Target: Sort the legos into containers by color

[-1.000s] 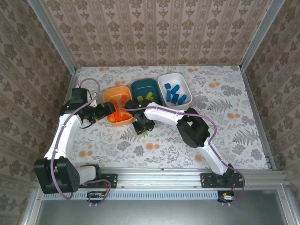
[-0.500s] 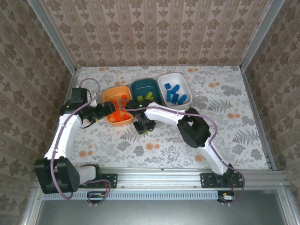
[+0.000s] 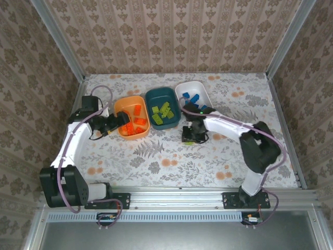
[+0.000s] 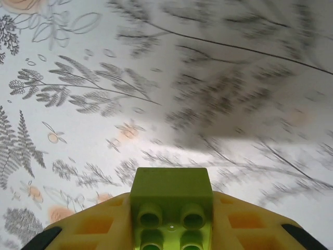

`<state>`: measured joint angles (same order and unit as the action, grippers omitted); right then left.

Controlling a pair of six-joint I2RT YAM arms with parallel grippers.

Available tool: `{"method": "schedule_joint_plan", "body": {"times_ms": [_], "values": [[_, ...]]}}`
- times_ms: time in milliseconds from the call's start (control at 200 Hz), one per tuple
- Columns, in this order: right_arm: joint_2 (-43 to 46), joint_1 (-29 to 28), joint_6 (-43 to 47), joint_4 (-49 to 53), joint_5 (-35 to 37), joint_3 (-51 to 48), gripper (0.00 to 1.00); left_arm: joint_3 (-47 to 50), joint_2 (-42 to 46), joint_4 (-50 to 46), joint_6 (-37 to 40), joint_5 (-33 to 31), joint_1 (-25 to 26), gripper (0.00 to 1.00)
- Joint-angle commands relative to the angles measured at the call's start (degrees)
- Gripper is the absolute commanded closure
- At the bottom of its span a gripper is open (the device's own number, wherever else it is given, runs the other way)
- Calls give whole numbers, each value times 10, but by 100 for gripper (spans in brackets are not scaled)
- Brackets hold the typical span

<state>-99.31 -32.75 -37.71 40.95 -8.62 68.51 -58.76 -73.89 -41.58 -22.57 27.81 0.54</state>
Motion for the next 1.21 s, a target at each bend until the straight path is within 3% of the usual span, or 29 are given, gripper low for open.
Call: {"method": "schedule_joint_plan", "body": {"times_ms": [0,180,325,580,715,875,1200], "values": [[75,44,-35,-11,-37,-39,68,-17,-14,36,-26,32,-2,11],[148,130,-56,-16,-87,-21,68,-19,-46,77,-53,55,15,10],[130,153,-85,-65,-147,48,68,-13,-58,119,-97,69,22,10],[-57,137,-136,-148,-269,242,68,2,-23,145,-196,70,23,9],[-174,119,-124,-126,-277,369,68,-3,9,56,-171,50,14,7],[-289,115,-148,-141,-278,477,68,35,73,38,-198,23,11,2],[-469,115,-130,-49,-273,701,65,21,118,-29,-229,-28,13,0]]}}
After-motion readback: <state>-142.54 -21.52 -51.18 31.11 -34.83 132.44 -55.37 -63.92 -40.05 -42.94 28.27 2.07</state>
